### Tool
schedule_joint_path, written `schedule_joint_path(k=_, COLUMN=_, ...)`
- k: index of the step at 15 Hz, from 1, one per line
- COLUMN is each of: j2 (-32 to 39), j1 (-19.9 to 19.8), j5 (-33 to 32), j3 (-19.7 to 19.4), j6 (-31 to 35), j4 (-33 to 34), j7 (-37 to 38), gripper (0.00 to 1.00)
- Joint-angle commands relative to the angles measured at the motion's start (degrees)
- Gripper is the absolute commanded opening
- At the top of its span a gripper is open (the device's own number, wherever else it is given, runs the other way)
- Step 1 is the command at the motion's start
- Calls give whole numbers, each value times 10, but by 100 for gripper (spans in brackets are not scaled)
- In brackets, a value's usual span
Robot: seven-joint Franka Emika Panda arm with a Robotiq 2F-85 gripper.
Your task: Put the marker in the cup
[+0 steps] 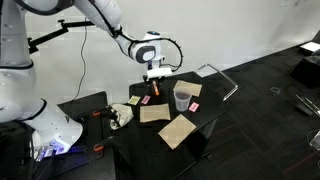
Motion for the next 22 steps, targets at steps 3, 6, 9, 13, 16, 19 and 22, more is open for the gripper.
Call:
schedule_joint_path(k=3, j2=7, j1=4, j5=-14, j3=-1, j6=10, j4=10, j7=18, gripper=12)
schedule_joint_path(k=6, j2=7, j1=5, j5=-15, j3=-1, j6=12, j4=10, j7=19, gripper=4)
schedule_joint_path(k=9, j2=4, j1=8, j5=-8, j3=-2, j6=6, j4=10, j7=34, gripper=5)
schedule_joint_path(k=13, j2=-12, j1=3, j5=15, j3=3, j6=-7, j4=9, j7=89, gripper=5)
schedule_joint_path(k=16, j2=-23, j1=-8, j5=41, j3=13, j6=-2, j4=11, j7=126, gripper=5)
schedule_joint_path(k=19, j2=-39, j1=-13, j5=77, j3=19, j6=-4, j4=19, j7=162, gripper=5)
schedule_joint_path(k=22, j2=-63, j1=-14, j5=104, j3=22, j6=-18, j4=26, j7=202, gripper=5)
